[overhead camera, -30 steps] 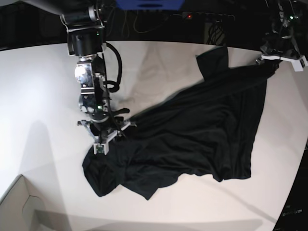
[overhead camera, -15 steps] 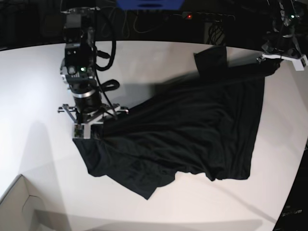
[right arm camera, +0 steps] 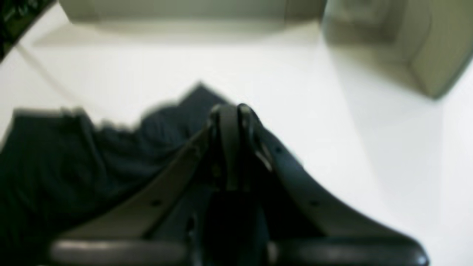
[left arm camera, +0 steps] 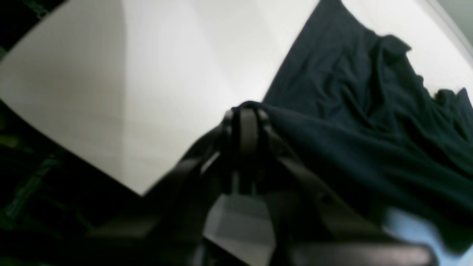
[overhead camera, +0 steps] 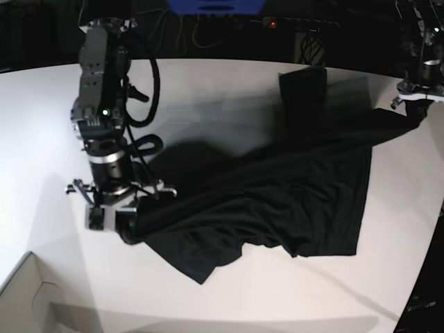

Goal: Layout the t-shirt on the table in an organized manner, then fold the t-shirt properly
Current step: 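Release and regrasp the shirt with the right gripper, pulling it outward, then move both grippers holding the shirt to stretch it flat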

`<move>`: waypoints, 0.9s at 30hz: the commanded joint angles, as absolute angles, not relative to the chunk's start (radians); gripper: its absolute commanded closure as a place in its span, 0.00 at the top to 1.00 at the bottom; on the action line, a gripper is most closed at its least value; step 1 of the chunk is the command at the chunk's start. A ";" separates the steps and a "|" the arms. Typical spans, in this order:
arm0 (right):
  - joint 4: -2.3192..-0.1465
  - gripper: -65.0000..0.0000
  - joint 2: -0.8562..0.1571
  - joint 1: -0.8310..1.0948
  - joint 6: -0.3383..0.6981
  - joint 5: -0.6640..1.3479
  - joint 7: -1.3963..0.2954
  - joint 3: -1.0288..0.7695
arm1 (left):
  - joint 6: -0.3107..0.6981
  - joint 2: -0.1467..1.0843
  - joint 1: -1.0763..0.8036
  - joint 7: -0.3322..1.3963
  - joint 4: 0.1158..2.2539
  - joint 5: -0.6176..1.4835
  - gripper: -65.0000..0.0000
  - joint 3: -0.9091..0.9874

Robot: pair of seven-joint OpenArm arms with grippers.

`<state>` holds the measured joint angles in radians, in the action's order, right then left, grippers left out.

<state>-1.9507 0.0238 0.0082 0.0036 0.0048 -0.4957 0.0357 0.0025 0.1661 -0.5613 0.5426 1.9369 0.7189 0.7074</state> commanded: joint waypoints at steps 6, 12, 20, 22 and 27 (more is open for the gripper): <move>-1.719 0.00 0.022 -0.203 0.012 0.001 -0.565 0.039 | 0.004 0.173 -0.542 0.521 1.949 0.722 0.01 0.710; -1.379 0.13 0.022 -0.387 0.206 0.001 -0.667 0.041 | -0.002 0.166 -0.499 0.521 1.923 0.665 0.01 0.639; -1.474 0.46 0.022 -0.262 0.217 0.001 -0.693 0.036 | 0.004 0.166 -0.479 0.521 1.880 0.507 0.01 0.536; -1.578 0.46 0.022 -0.191 0.219 0.001 -0.694 0.039 | 0.004 0.166 -0.479 0.521 1.874 0.503 0.01 0.535; -1.722 0.47 0.030 -0.028 0.222 0.005 -0.693 0.047 | 0.004 0.166 -0.481 0.521 1.874 0.504 0.01 0.544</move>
<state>-1.7084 0.0277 -0.0078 0.2134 -0.0017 -0.7094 0.0448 0.0025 0.1539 -0.4816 0.5426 1.8584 0.5014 0.5369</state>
